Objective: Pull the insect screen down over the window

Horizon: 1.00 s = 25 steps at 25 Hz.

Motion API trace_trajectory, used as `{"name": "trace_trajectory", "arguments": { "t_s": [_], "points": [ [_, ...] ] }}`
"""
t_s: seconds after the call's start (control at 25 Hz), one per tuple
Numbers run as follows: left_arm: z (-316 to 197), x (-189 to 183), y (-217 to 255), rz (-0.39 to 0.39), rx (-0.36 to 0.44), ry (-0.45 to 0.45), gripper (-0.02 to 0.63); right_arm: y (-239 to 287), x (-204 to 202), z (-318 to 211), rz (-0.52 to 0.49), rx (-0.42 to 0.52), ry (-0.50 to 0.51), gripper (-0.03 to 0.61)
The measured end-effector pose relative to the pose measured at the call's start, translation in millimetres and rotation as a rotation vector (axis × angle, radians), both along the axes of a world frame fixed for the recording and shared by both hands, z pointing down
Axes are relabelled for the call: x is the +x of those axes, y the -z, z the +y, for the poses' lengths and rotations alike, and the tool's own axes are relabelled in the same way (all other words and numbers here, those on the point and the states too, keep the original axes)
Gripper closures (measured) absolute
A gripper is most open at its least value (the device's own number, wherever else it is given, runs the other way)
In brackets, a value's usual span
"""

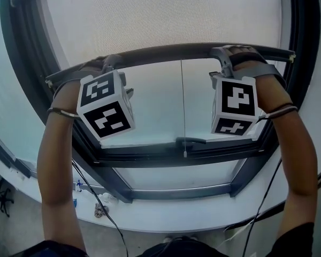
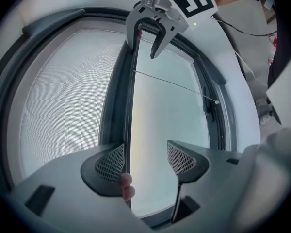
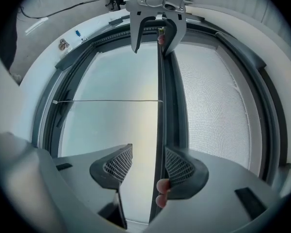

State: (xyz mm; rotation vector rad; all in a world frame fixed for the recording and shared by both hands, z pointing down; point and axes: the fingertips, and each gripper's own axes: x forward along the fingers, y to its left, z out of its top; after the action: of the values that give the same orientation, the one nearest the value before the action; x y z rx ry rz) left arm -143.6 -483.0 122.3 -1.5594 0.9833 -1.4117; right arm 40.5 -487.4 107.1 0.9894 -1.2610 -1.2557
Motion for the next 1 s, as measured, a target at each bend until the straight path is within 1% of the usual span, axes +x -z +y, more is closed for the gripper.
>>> {"name": "trace_trajectory", "arguments": {
  "t_s": [0.36,0.56,0.64,0.72,0.8,0.92,1.0],
  "points": [
    [-1,1,1,0.001,0.008,-0.012,0.334,3,-1,0,-0.029,0.005,0.007,0.385],
    [-1,2,-1,-0.01,0.027,-0.015,0.334,3,0,0,-0.03,0.039,0.008,0.385],
    [2,4,-1,0.017,0.0,-0.036,0.334,2,0,1,-0.041,0.018,0.012,0.385],
    [7,4,-5,0.033,-0.033,-0.048,0.334,-4,-2,3,-0.047,-0.025,0.017,0.385],
    [11,4,-11,0.017,-0.05,-0.048,0.339,-9,-2,7,-0.043,-0.063,0.013,0.391],
    [13,4,-11,0.005,-0.044,-0.052,0.341,-11,0,9,-0.026,-0.063,0.0,0.391],
    [13,4,-20,-0.009,-0.044,-0.044,0.341,-20,1,9,-0.016,-0.077,-0.007,0.391]
  ]
}}
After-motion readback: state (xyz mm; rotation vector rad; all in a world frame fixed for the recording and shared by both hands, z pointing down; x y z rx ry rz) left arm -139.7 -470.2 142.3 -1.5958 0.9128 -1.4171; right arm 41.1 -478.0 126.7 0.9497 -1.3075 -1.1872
